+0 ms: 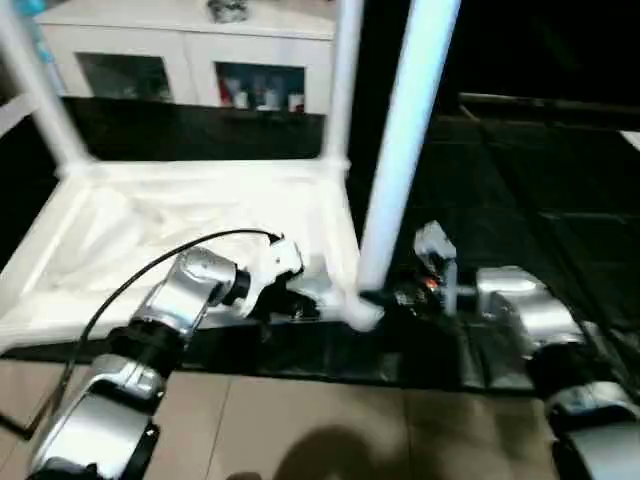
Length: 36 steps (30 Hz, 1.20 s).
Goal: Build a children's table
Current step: Rotate leg to tighten
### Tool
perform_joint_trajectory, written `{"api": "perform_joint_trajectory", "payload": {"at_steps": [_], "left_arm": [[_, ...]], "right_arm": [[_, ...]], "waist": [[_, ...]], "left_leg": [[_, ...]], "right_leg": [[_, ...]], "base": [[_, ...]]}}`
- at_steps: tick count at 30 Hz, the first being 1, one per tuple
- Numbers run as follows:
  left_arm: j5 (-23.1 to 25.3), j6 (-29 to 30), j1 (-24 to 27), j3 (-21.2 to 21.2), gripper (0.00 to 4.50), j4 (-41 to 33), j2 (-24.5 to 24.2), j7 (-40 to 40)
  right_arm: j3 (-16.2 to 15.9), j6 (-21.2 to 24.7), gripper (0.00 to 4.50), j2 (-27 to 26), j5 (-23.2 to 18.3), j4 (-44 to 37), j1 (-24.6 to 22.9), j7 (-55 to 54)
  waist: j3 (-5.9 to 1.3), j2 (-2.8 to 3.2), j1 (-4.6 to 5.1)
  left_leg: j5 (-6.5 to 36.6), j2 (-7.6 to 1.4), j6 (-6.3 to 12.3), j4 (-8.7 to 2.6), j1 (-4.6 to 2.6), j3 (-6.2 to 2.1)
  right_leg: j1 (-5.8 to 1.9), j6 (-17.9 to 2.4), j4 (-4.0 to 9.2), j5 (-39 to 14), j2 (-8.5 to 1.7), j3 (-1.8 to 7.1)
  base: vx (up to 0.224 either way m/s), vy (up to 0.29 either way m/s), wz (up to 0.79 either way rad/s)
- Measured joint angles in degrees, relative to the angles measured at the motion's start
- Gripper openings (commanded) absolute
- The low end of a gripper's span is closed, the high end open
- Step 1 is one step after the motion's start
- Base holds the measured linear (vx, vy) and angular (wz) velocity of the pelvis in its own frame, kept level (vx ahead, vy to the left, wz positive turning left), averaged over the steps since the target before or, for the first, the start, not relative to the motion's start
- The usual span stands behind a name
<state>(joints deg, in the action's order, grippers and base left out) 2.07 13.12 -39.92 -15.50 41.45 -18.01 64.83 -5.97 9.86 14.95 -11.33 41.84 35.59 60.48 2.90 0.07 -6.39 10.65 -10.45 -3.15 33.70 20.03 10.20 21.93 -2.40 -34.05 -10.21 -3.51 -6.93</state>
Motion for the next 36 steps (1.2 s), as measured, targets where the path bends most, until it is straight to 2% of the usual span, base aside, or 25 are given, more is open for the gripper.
{"api": "perform_joint_trajectory", "payload": {"at_steps": [6, 12, 13, 14, 24, 25, 28, 31, 32, 36], "left_arm": [[0.08, 5.33, -2.16, 3.69, 0.0, 2.65, 4.49, -11.56], [0.1, 7.27, -3.5, 5.54, 0.0, 3.86, 7.03, -17.77], [0.1, 7.51, -3.56, 5.67, 0.0, 3.85, 7.21, -18.19], [0.1, 7.66, -3.59, 5.68, 0.0, 3.85, 7.26, -18.31], [0.19, 7.06, -3.54, 5.42, 0.0, 3.82, 7.18, -18.33], [0.32, 6.66, -3.5, 5.24, 0.0, 3.81, 6.95, -17.92], [0.46, 4.68, -3.07, 4.11, 0.0, 3.25, 5.96, -15.93], [0.59, 3.04, -2.49, 3.8, 0.0, 2.68, 4.5, -14.37], [0.59, 2.59, -2.35, 3.77, 0.0, 2.55, 4.1, -13.85], [0.55, 0.58, -0.57, 2.8, 0.0, -0.02, 2.05, -8.65]], "right_arm": [[3.41, 1.56, 1.97, -6.55, 2.48, 4.3, 4.41, -18.65], [3.93, 1.13, 1.97, -9.38, 4.28, 7.02, 7.26, -28.58], [4.45, 0.93, 2.3, -9.81, 4.38, 7.18, 7.29, -29.19], [4.52, 0.84, 2.5, -9.82, 4.42, 7.23, 7.28, -29.24], [4.51, -0.9, 3.39, -9.74, 4.94, 7.24, 6.6, -27.17], [4.44, -1.45, 3.39, -9.2, 4.93, 6.77, 5.98, -25.85], [4.2, -2.91, 3.78, -6.37, 4.64, 5.45, 3.65, -20.13], [3.4, -3.64, 3.99, -4.07, 4.52, 5.53, 0.87, -15.34], [3.23, -4.22, 4.21, -3.34, 4.15, 5.24, 0.46, -13.24], [2.68, -4.52, 4.42, 1.15, 3.44, 4.03, -0.78, -4.79]], "waist": [[0.0, 0.0, 1.27], [0.0, 0.0, 1.18], [0.0, 0.0, 1.17], [0.0, 0.0, 1.16], [0.01, 0.0, 1.14], [0.01, 0.0, 1.05], [0.02, 0.02, 0.56], [0.05, 0.07, 0.67], [0.06, 0.09, 0.72], [0.12, 0.19, 0.3]], "left_leg": [[0.0, 0.03, -0.02, -0.03, -0.04, -0.05], [0.02, 0.04, 0.0, -0.17, -0.03, -0.05], [0.02, 0.04, -0.01, -0.2, -0.03, -0.05], [0.02, 0.04, -0.01, -0.22, -0.03, -0.05], [0.03, 0.05, -0.01, -0.21, -0.03, -0.05], [0.03, 0.04, -0.01, -0.22, -0.01, -0.05], [0.09, 0.05, 0.02, -0.28, 0.04, -0.05], [0.1, 0.05, 0.0, -0.36, 0.13, -0.03], [0.09, 0.04, 0.0, -0.35, 0.18, -0.02], [-0.07, 0.01, 0.25, -0.34, 0.26, -0.02]], "right_leg": [[0.04, -0.01, 0.05, 0.01, 0.0, 0.0], [0.16, -0.08, 0.08, 0.04, 0.0, 0.0], [0.16, -0.13, 0.08, 0.05, 0.0, 0.0], [0.16, -0.2, 0.08, 0.08, 0.0, 0.0], [0.16, -0.08, 0.11, 0.01, 0.0, 0.0], [0.16, -0.07, 0.14, 0.01, 0.0, 0.0], [0.19, -0.24, 0.24, 0.1, 0.0, 0.0], [0.35, -0.39, 0.16, 0.1, 0.02, 0.0], [0.44, -0.44, 0.05, 0.08, 0.02, 0.0], [0.54, -0.48, 0.03, 0.03, 0.06, -0.01]], "base": [[0.0, 0.0, 0.0], [0.0, 0.0, 0.0], [0.0, 0.0, 0.0], [0.0, 0.0, 0.0], [0.0, 0.0, 0.0], [0.0, 0.0, 0.0], [0.0, 0.0, 0.0], [0.0, 0.0, 0.0], [0.0, 0.0, 0.0], [0.0, 0.0, 0.0]]}}
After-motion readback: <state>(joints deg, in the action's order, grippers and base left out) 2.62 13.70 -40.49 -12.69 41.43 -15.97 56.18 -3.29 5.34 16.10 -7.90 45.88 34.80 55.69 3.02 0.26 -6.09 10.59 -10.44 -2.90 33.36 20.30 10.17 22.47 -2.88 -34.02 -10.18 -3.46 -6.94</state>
